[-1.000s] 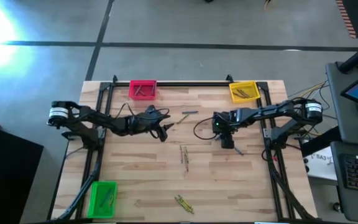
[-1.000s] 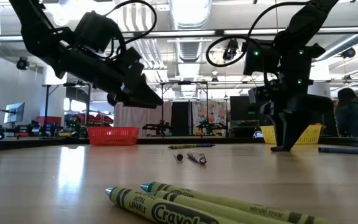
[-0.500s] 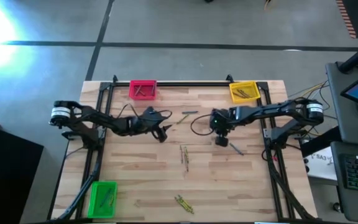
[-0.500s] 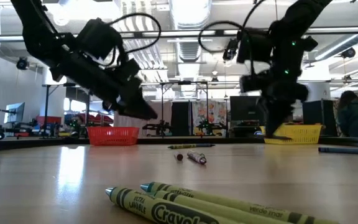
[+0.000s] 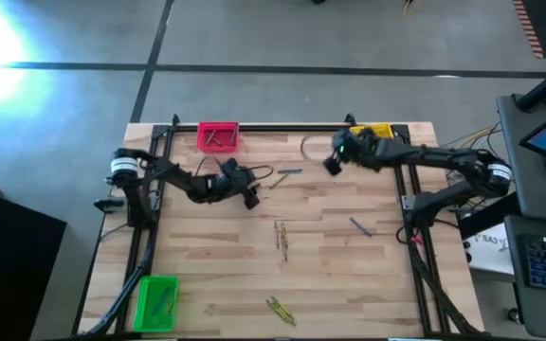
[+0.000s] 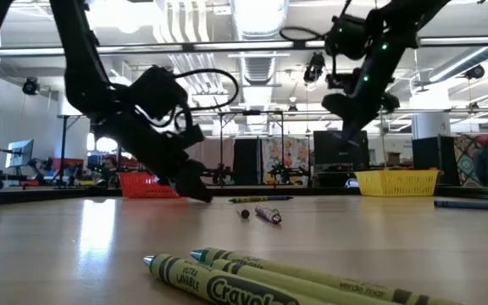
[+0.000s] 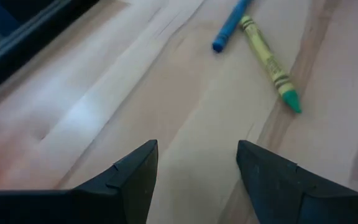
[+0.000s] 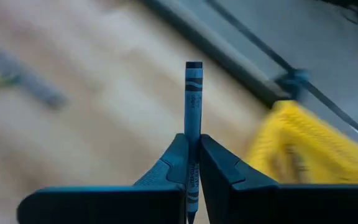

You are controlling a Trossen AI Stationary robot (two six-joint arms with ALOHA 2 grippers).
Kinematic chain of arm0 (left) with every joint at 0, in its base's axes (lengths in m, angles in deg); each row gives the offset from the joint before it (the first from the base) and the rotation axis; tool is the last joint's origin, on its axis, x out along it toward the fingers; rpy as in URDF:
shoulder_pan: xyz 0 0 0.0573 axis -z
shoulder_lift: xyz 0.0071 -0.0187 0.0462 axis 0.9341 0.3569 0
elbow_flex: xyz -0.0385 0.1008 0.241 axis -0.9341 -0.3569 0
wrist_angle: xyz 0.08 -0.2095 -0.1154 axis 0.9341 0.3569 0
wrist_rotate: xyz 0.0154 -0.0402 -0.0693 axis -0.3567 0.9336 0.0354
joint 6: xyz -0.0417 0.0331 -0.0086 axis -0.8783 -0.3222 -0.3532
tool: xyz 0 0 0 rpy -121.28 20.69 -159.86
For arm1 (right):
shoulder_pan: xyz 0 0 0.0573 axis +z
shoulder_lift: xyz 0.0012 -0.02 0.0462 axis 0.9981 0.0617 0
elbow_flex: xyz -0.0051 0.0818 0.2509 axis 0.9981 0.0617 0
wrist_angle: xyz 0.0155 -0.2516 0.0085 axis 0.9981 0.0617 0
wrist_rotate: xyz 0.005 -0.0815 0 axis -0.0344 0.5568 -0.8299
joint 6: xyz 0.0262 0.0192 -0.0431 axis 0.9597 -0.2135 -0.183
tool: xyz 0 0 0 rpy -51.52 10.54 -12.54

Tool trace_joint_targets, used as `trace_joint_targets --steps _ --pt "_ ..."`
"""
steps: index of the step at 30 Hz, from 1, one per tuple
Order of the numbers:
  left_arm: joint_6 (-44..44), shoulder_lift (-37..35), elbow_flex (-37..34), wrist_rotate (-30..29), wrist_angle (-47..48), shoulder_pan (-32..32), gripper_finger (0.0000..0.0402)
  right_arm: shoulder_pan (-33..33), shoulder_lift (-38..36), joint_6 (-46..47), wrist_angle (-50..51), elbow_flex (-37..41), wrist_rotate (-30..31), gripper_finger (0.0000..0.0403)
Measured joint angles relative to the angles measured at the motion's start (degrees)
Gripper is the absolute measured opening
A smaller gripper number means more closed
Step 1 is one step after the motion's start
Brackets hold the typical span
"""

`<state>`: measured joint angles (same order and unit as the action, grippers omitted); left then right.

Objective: Sort crayons
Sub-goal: Put the blue crayon into the yellow bin, then put the brown crayon into the green bin

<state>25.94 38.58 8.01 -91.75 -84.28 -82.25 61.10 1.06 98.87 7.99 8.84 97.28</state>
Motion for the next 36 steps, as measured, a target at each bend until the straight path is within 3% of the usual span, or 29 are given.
trace_joint_targets --steps 2,8,14,20,24,28,36 --pt "0.0 1.0 1.4 3.9 0.0 -1.3 0.0207 -5.1 0.1 -1.5 0.2 -1.0 0.6 0.0013" --pt "-0.2 -0.7 2.4 5.5 4.8 -3.0 0.0207 -18.8 2.1 -1.7 0.9 -0.7 0.8 0.0016" --pt "-0.4 -4.1 1.9 5.2 8.5 -3.0 0.0207 -22.9 3.6 -2.2 -0.7 1.1 0.7 0.0072" --pt "-4.5 -5.5 1.0 5.1 11.3 -2.9 0.0205 -23.0 4.1 -6.2 -4.7 1.9 2.5 0.016" --pt "-8.0 -7.7 1.0 5.5 13.9 -2.5 0.0192 -21.3 3.0 -9.0 -4.2 1.9 -1.3 0.0202" --pt "-10.5 -11.2 1.0 5.5 15.9 -1.6 0.0177 -17.4 1.3 -9.2 -0.3 1.9 -6.9 0.0213" --pt "-11.5 -14.7 1.0 10.1 17.3 3.1 0.0148 -4.8 0.3 -1.7 10.6 3.7 -11.6 0.0195"
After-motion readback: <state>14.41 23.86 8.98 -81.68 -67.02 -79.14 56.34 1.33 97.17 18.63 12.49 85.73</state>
